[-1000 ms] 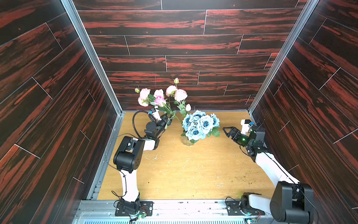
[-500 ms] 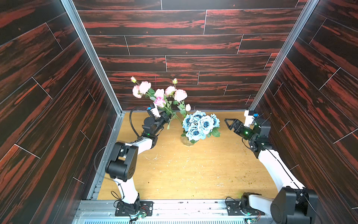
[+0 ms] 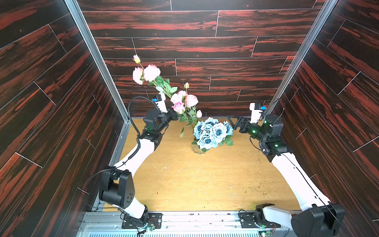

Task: Pick out pink flowers from the vase
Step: Pick up the flower from the vase.

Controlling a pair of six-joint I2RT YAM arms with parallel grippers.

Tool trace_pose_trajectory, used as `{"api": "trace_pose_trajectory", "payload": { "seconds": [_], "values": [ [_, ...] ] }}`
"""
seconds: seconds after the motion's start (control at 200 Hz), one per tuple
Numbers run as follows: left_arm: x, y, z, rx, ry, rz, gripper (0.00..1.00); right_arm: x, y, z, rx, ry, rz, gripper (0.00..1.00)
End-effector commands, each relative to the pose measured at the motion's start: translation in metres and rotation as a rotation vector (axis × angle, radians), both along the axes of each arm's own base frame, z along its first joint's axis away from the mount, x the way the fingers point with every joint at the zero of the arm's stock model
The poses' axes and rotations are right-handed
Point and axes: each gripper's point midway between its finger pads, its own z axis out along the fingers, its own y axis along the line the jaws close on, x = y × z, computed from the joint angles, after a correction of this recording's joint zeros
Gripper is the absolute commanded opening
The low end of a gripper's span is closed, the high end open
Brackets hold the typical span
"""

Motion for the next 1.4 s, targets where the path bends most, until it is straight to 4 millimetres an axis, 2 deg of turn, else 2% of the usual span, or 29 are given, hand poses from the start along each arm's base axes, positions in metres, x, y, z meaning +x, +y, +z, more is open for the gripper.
{"api": "trace_pose_trajectory", "payload": {
  "seconds": [0.0,0.205,0.536,0.631,0.852,0.952,1.027,1.117,1.172,1.247,1.323,1.393],
  "values": [
    [-0.01,0.012,0.028,0.11,-0.043,0.07,0.0,0.002,0.006,0.006,-0.041,-0.019,-0.001,0.97],
    [-0.015,0.03,0.067,0.226,-0.074,0.181,0.0,-0.002,0.018,0.016,-0.048,-0.044,0.029,0.97],
    [-0.029,0.052,0.135,0.322,-0.167,0.304,0.0,-0.004,0.035,0.018,-0.059,-0.053,0.082,0.97],
    [-0.032,0.064,0.153,0.359,-0.194,0.376,0.0,-0.006,0.036,0.021,-0.065,-0.064,0.086,0.97],
    [-0.041,0.086,0.179,0.459,-0.205,0.497,0.0,-0.005,0.034,0.033,-0.084,-0.094,0.069,0.97],
    [-0.044,0.099,0.178,0.528,-0.174,0.566,0.0,-0.007,0.032,0.043,-0.099,-0.122,0.057,0.97],
    [-0.044,0.112,0.169,0.581,-0.128,0.629,0.0,-0.01,0.033,0.052,-0.113,-0.155,0.062,0.97],
    [-0.05,0.121,0.153,0.629,-0.069,0.651,0.0,-0.021,0.047,0.06,-0.131,-0.212,0.13,0.97],
    [-0.057,0.118,0.144,0.64,-0.049,0.612,0.0,-0.032,0.062,0.063,-0.143,-0.255,0.201,0.97],
    [-0.072,0.103,0.128,0.658,-0.041,0.496,0.0,-0.054,0.087,0.065,-0.155,-0.321,0.324,0.97],
    [-0.092,0.09,0.117,0.673,-0.039,0.379,0.0,-0.075,0.109,0.066,-0.177,-0.378,0.423,0.97],
    [-0.115,0.087,0.115,0.656,-0.034,0.327,0.0,-0.091,0.127,0.065,-0.188,-0.411,0.499,0.97]
  ]
}}
